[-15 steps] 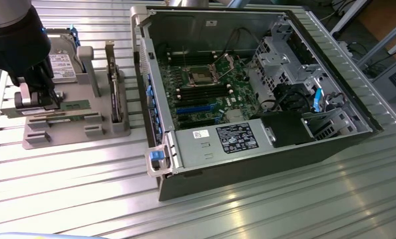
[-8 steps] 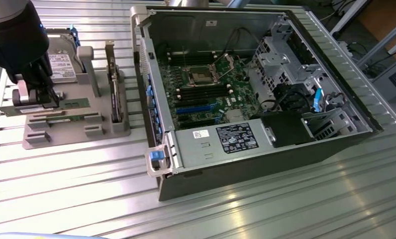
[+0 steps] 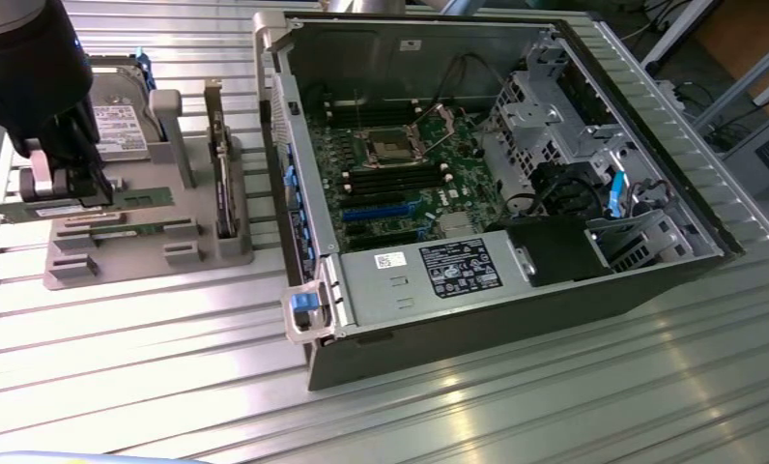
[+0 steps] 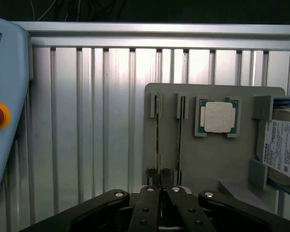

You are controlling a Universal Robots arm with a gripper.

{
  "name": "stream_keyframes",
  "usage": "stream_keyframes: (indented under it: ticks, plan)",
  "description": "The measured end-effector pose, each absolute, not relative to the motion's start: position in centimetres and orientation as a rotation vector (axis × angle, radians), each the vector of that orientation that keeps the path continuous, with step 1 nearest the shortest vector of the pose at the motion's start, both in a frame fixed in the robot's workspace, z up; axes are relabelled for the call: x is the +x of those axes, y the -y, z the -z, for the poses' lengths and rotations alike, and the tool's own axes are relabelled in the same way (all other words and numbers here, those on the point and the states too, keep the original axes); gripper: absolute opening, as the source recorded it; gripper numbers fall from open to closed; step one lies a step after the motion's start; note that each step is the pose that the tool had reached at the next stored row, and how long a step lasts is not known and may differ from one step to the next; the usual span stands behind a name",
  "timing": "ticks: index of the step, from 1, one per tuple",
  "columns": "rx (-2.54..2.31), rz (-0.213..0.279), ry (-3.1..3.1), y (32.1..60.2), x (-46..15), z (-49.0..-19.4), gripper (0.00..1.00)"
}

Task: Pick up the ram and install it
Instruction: 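Pick up the ram and move it above insertion slot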

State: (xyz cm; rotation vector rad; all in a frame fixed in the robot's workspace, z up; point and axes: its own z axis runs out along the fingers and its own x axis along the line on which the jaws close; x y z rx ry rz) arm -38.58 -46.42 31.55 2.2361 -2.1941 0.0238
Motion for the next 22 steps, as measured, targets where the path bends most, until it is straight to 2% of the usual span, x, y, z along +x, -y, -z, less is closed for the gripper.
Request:
stream_keyframes:
  ticks: [22]
  plan:
    - [2.236, -0.024, 2.194, 46.4, -38.6, -33.7, 0.12]
